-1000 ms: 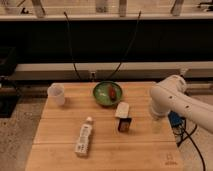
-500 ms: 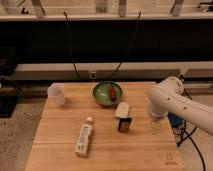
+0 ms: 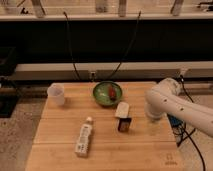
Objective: Knock the eraser over
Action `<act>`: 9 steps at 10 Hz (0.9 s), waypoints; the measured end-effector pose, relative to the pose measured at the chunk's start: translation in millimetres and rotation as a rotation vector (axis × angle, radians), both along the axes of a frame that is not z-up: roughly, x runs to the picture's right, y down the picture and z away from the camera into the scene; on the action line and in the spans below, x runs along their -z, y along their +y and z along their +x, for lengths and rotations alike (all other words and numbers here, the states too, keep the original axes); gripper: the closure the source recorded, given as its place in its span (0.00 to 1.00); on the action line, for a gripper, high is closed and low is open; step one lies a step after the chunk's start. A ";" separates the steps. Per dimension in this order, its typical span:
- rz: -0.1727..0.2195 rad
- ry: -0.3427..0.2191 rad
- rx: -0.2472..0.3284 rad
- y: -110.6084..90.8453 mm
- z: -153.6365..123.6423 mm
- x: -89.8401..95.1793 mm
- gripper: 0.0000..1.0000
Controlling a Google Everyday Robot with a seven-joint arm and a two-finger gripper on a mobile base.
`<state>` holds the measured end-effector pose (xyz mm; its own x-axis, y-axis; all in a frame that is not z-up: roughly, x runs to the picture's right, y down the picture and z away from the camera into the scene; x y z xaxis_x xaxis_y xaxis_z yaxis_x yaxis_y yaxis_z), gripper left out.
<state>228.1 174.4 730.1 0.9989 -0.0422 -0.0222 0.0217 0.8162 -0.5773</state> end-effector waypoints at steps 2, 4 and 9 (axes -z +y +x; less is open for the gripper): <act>0.000 -0.003 0.001 2.0 -5.5 -2.5 0.41; 0.002 -0.006 0.001 2.8 -9.9 -4.2 0.52; -0.008 -0.034 0.041 6.6 -43.5 -13.5 0.90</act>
